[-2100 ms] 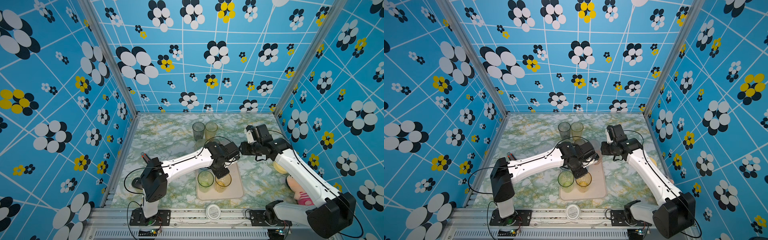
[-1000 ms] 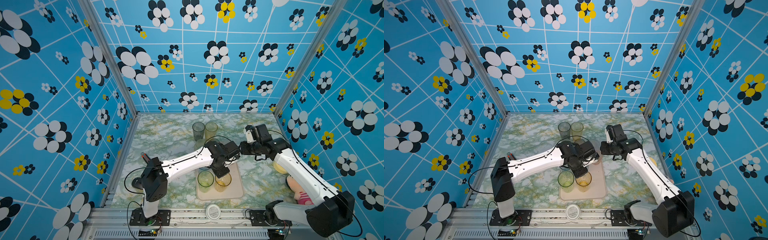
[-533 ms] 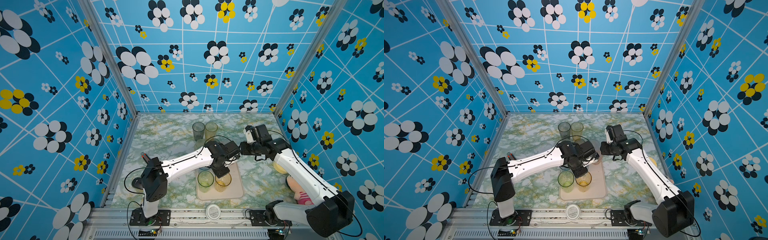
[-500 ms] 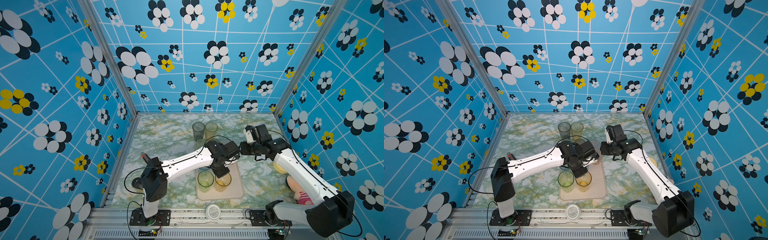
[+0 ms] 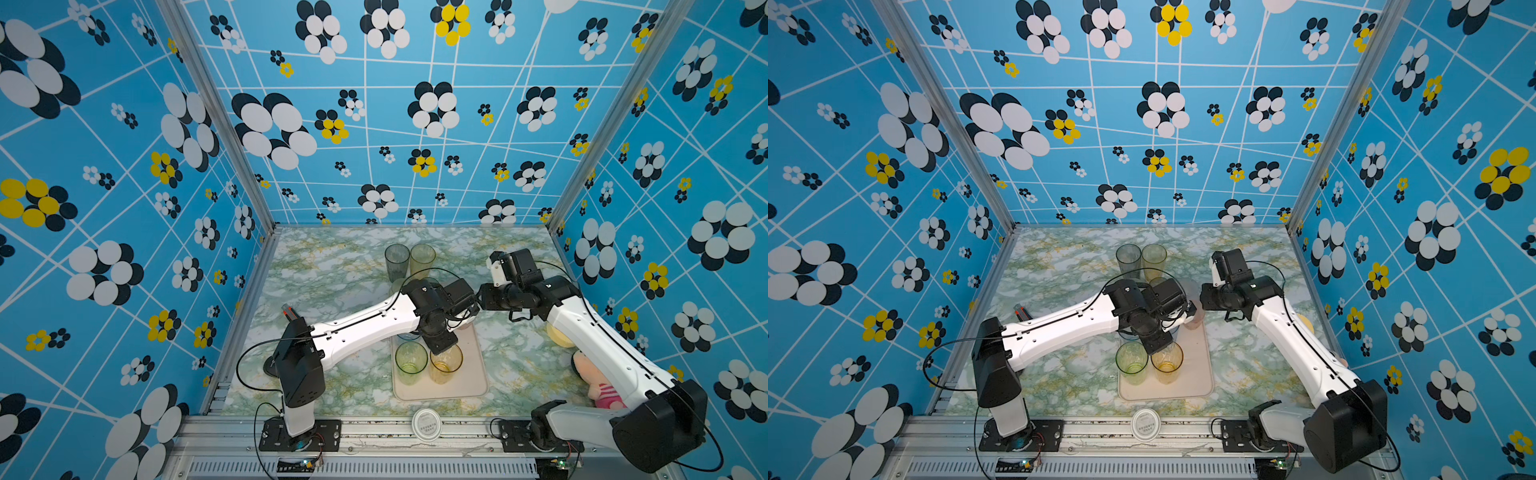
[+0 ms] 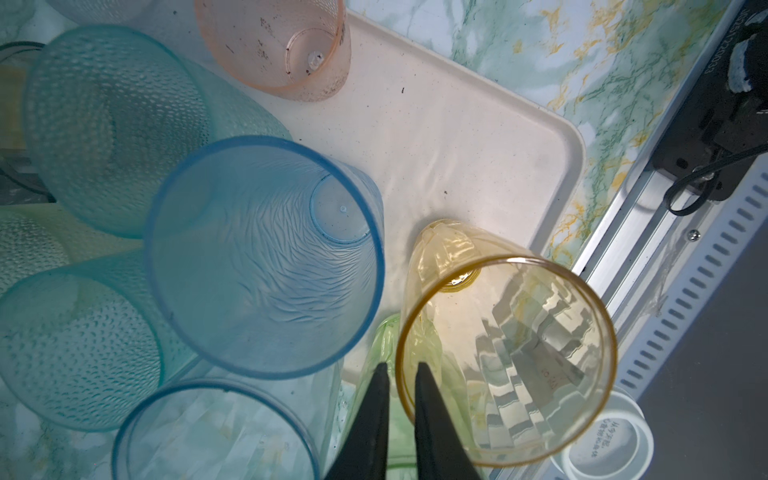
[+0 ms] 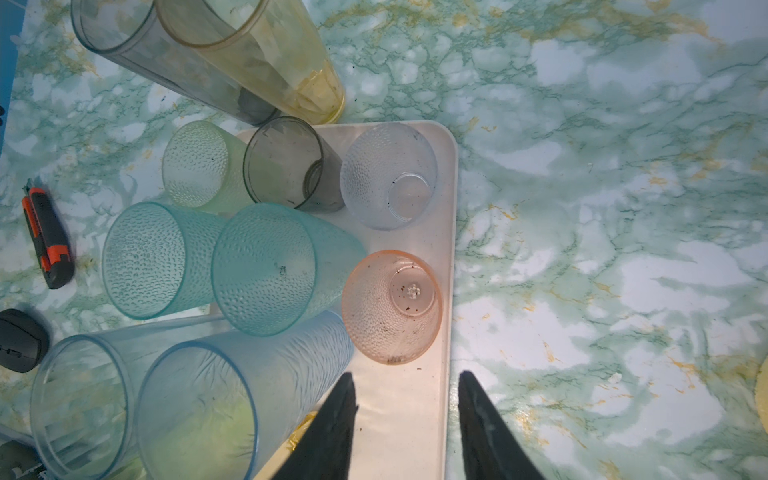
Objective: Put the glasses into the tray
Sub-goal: 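Open the left gripper and draw the left arm back from the tray, then reach the right gripper to the pale yellow glass beyond the tray's far end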
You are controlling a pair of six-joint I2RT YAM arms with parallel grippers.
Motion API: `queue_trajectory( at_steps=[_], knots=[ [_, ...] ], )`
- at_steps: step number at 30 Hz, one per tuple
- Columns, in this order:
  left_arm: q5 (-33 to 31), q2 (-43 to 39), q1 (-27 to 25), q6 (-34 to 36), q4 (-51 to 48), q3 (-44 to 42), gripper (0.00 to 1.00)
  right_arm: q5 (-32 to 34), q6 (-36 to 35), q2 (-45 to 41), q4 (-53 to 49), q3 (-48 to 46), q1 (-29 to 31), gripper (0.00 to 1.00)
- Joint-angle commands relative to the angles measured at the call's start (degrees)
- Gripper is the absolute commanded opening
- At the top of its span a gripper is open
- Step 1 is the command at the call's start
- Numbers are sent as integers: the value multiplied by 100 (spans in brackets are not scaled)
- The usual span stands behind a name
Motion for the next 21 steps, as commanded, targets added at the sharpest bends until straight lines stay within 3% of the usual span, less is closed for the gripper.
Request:
queue_trajectory(
  at_steps=[1,9,15,21],
  knots=[
    [-27,-290,15,116,-164,196,16,-95,-53,62,25,-22,-41,43],
    [-219,-939,409,123,80,288,16,-95,-134,217,-45,58,-41,43],
    [-150,-1846,1313,-354,917,-208,15,-86,-292,429,-231,411,-41,43],
    [-79,-2974,2541,-1199,1977,-1576,16,-84,-518,777,-520,1100,-45,43]
  ],
)
